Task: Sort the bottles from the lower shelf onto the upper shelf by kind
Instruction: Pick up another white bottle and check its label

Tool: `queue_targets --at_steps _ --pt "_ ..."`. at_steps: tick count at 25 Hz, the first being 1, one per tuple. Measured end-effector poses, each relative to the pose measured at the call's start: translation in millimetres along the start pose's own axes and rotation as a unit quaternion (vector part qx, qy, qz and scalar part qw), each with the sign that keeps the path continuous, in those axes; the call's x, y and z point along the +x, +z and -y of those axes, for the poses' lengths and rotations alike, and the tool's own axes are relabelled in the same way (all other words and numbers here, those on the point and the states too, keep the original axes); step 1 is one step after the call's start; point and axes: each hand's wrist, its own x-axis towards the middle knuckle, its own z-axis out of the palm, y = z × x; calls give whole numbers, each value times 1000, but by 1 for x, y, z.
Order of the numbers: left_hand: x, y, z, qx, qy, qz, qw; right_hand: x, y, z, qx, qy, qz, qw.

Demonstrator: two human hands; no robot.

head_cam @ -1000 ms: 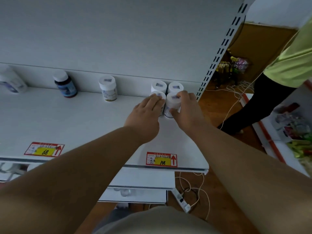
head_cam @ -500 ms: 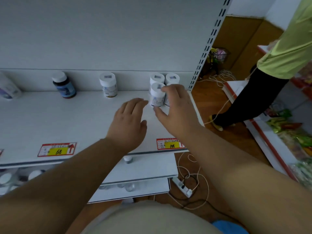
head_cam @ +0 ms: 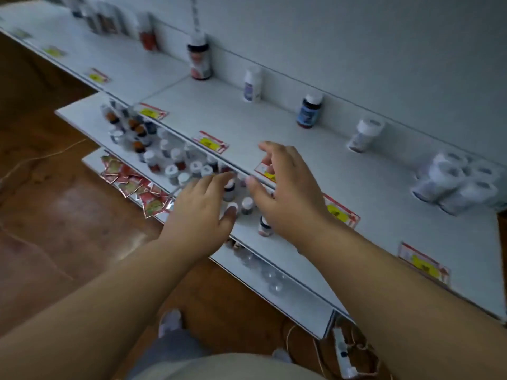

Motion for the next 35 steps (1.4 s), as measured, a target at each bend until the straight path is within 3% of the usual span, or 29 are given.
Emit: queue_targets --at_steps 7,11,15,22,27,35 --pt "-33 -88 208 22 -127 -16 991 97 169 141 79 -51 58 994" --pt "-29 -136 286 31 -165 -22 986 150 227 192 91 -61 99 989" --pt "7 -145 355 33 -188 -35 981 217 274 211 90 -68 131 985" --pt "84 -146 471 50 -250 24 967 358 366 230 133 -53 169 975" --pt "119 -157 568 42 -292 20 955 442 440 261 132 -69 204 967" --pt "197 -135 809 31 -210 99 972 556 616 292 80 35 170 982"
